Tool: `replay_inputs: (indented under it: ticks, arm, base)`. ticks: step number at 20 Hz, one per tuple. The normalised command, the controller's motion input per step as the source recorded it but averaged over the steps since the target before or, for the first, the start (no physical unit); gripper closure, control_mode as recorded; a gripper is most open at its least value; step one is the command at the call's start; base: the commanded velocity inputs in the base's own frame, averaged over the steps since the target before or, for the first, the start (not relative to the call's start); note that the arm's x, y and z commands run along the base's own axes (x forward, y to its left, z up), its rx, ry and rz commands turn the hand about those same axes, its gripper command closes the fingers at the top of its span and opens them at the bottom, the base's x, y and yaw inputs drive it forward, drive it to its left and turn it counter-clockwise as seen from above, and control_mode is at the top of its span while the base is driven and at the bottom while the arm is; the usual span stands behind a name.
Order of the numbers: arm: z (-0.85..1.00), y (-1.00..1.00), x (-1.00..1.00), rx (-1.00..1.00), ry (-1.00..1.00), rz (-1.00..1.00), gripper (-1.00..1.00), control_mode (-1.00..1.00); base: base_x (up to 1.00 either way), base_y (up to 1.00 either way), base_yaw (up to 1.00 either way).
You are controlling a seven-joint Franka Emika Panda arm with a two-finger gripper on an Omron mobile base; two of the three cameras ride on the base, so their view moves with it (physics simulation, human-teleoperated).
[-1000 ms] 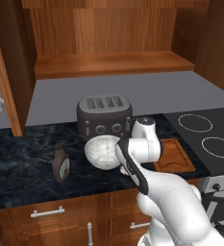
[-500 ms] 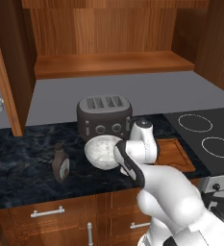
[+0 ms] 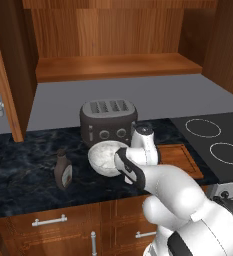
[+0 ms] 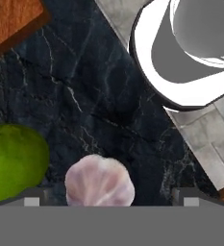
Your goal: Open the cabinet. Place the bowl and condiment on the counter. Then place the lime and garlic on the cutting board.
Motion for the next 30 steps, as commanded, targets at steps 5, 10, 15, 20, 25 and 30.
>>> replay_inputs:
  ticks: [5, 10, 15, 20, 25, 30]
  arm:
    - [-0.16, 0.07, 0.07, 0.0, 0.0, -0.01, -1.0, -1.0]
    - [-0.19, 0.02, 0.07, 0.0, 0.0, 0.0, -1.0, -1.0]
    - [-0.11, 0.04, 0.13, 0.0, 0.0, 0.0, -1.0, -1.0]
    - [-0.1, 0.02, 0.12, 0.0, 0.0, 0.0, -1.0, -1.0]
    - [-0.2, 0.01, 0.01, 0.02, 0.0, 0.0, -1.0, -1.0]
    - [-0.28, 0.08, 0.0, 0.01, 0.01, 0.0, 1.0, -1.0]
  base:
    - [0.0, 0.0, 0.0]
    - [0.0, 0.0, 0.0]
    - [0.0, 0.0, 0.0]
    - [0.0, 0.0, 0.0]
    - [0.0, 0.0, 0.0]
    - [0.0, 0.0, 0.0]
